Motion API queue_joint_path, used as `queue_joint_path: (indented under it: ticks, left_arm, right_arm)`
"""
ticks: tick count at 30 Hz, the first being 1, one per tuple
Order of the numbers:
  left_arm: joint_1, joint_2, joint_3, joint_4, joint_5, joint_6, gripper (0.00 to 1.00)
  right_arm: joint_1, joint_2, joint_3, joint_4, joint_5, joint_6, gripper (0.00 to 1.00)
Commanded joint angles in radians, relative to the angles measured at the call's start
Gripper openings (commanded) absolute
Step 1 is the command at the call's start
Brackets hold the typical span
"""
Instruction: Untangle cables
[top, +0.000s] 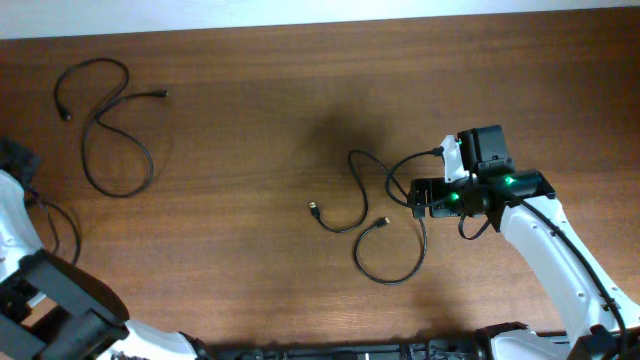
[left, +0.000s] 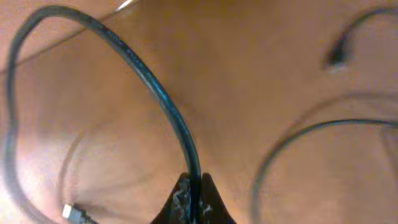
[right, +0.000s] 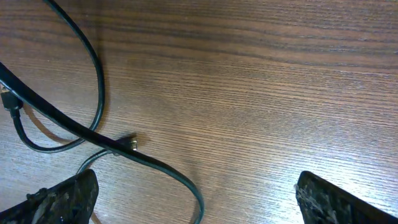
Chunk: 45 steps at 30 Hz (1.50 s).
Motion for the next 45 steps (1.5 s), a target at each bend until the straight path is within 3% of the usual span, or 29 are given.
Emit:
queue_joint_path:
  ticks: [1,2,7,12,13,15,16,19,21,22,23,24,26,31,33,35,38,41,43,44,45]
  left_arm:
    - [0.025,0.058,0.003,-0.091,-0.132,-0.01,0.24]
    - [0.034,0.071,0.003,-0.112,-0.124,-0.051,0.99]
    - [0.023,0.088,0.003,-0.164,0.198,-0.068,0.99]
    - [-0.11,0.088,0.003,-0.186,0.209,-0.058,0.99]
    - [-0.148,0.088,-0.003,-0.186,0.209,-0.032,0.86]
    - [-0.229,0.088,-0.034,-0.177,0.206,-0.03,0.07]
    - [-0.282,0.088,-0.064,-0.171,0.206,-0.031,0.0]
    - [-0.361,0.09,-0.178,-0.08,0.237,-0.042,0.0]
    - [-0.409,0.09,-0.308,0.061,0.321,-0.042,0.0]
    - [-0.436,0.09,-0.35,0.11,0.279,-0.032,0.27]
    - [-0.457,0.09,-0.364,0.133,0.209,0.014,0.43]
    - [-0.485,0.09,-0.366,0.151,0.078,0.081,0.52]
    - [-0.54,0.09,-0.366,0.191,-0.123,0.217,0.57]
    - [-0.614,0.09,-0.366,0.211,-0.313,0.38,0.57]
    - [-0.624,0.09,-0.367,0.222,-0.394,0.379,0.6]
    - [-0.602,0.09,-0.367,0.294,-0.394,0.378,0.63]
    - [-0.532,0.109,-0.367,0.376,-0.27,0.375,0.64]
    - [-0.488,0.159,-0.367,0.419,-0.057,0.375,0.55]
    - [-0.489,0.186,-0.367,0.46,-0.014,0.375,0.22]
    - [-0.488,0.187,-0.367,0.499,-0.024,0.374,0.0]
    - [-0.483,0.187,-0.366,0.568,-0.064,0.373,0.0]
  right_arm:
    - [0.005,-0.001,0.0,0.001,-0.005,-0.004,1.0]
    - [0.005,-0.001,0.0,0.001,-0.005,-0.004,1.0]
    - [0.005,-0.001,0.0,0.001,-0.005,-0.004,1.0]
    - [0.005,-0.001,0.0,0.001,-0.005,-0.004,1.0]
    - [0.005,-0.001,0.0,0.001,-0.005,-0.004,1.0]
    - [0.005,-0.001,0.0,0.001,-0.005,-0.004,1.0]
    - [0.005,-0.001,0.0,0.001,-0.005,-0.004,1.0]
    - [0.005,-0.001,0.0,0.001,-0.005,-0.004,1.0]
    - [0.005,-0.001,0.0,0.001,-0.005,-0.004,1.0]
    - [0.005,-0.001,0.0,0.001,-0.005,-0.004,1.0]
    - [0.005,-0.001,0.0,0.001,-0.005,-0.004,1.0]
    - [0.005,-0.001,0.0,0.001,-0.005,-0.004,1.0]
    - [0.005,-0.001,0.0,0.001,-0.005,-0.004,1.0]
    - [0.005,-0.001,0.0,0.001,-0.005,-0.004,1.0]
    - [0.005,-0.001,0.0,0.001,-0.005,-0.004,1.0]
    - [0.005,-0.001,0.0,0.001,-0.005,-0.004,1.0]
    - [0.005,-0.001,0.0,0.001,-0.005,-0.004,1.0]
    - [0.005,-0.001,0.0,0.001,-0.005,-0.004,1.0]
    - [0.005,-0.001,0.0,0.001,-0.005,-0.004,1.0]
    - [0.005,-0.001,0.0,0.001,-0.005,-0.004,1.0]
    - [0.005,-0.001,0.0,0.001,-0.005,-0.004,1.0]
